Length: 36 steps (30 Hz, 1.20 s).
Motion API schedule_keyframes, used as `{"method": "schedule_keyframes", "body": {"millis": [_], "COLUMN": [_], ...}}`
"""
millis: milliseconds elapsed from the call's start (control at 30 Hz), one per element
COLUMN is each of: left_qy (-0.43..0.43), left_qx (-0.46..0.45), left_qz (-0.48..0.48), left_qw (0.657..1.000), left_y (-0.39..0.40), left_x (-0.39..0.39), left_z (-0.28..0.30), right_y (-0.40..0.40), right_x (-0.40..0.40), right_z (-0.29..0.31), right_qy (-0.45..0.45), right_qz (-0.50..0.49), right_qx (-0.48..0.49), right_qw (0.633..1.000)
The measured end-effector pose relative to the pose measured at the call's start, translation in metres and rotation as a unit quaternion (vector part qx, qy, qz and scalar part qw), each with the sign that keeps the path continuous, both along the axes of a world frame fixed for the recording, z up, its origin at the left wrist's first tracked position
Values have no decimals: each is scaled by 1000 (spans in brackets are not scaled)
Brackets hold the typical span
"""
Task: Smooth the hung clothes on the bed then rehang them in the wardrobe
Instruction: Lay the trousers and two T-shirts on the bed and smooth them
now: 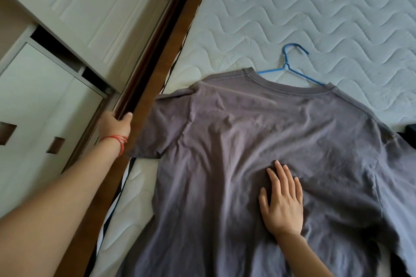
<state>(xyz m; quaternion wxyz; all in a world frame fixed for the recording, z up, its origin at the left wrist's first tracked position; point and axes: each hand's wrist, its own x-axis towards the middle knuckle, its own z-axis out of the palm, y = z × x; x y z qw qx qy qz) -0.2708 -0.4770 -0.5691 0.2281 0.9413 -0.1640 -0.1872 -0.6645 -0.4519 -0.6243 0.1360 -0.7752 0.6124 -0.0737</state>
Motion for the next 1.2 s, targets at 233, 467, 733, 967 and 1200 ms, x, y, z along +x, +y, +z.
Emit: {"method": "schedule_keyframes", "body": {"millis": [233,467,733,967,1200], "left_qy": [165,4,-114,-218,-224], "left_qx": [34,-42,67,-7,92], "left_qz": [47,-15,-82,-261,-375], "left_qw": [985,999,988,940,895], "left_y": [23,50,76,0,-57], "left_x": [-23,-24,-46,-46,-39], "left_z": [-33,-33,-21,-6,-21], "right_y": [0,1,1,0,0], "right_x": [0,-1,-1,-1,-1], "right_z": [-2,-1,0,-2,-5], "right_qy": [5,8,6,1,0], "right_qz": [3,1,0,-2,-2], "right_qx": [-5,-3,0,-7,-16], "right_qw": [1000,1000,1000,1000,1000]}}
